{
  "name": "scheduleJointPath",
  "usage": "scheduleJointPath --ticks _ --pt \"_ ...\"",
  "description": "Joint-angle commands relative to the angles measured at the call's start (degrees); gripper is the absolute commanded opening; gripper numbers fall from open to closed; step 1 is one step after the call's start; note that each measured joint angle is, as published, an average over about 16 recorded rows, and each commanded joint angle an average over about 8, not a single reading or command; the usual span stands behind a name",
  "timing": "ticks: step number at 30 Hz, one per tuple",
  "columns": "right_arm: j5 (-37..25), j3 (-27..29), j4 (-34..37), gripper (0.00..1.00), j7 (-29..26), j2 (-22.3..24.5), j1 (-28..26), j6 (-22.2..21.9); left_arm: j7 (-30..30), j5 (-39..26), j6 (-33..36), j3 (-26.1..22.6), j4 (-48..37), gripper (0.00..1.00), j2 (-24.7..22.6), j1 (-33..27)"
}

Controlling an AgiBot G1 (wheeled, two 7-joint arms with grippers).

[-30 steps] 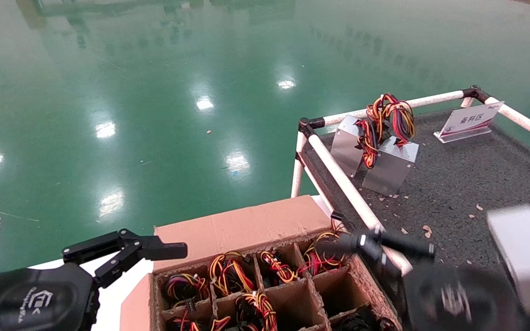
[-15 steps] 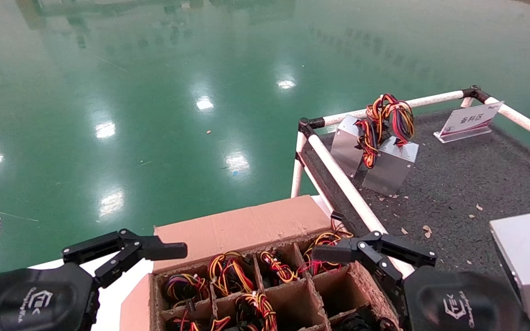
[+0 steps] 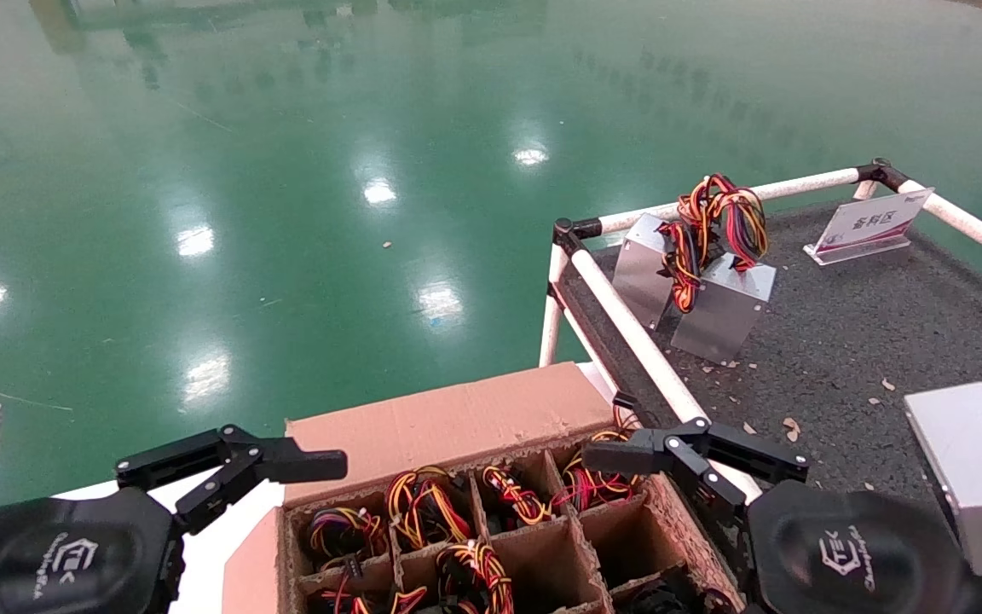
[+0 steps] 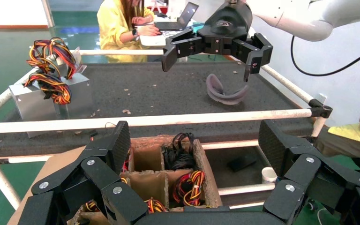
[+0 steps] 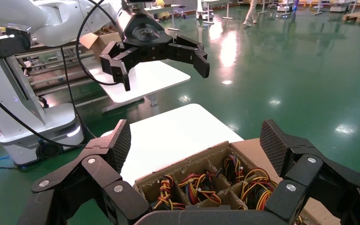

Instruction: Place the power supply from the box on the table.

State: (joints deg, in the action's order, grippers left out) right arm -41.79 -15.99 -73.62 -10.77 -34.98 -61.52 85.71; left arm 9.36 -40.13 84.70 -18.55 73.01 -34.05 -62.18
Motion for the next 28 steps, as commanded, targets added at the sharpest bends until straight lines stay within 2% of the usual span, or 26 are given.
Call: scheduleJointPath --ticks 1,28 --pt "-0.03 -0.01 0.08 1.0 0.01 -0.03 -0.05 -0.03 0.0 0.0 0.0 0.0 0.0 1.0 0.0 0.0" --pt "-0.15 -0.05 0.34 1.0 0.06 -0.12 -0.2 -0.16 0.0 0.0 0.0 0.0 0.0 1.0 0.0 0.0"
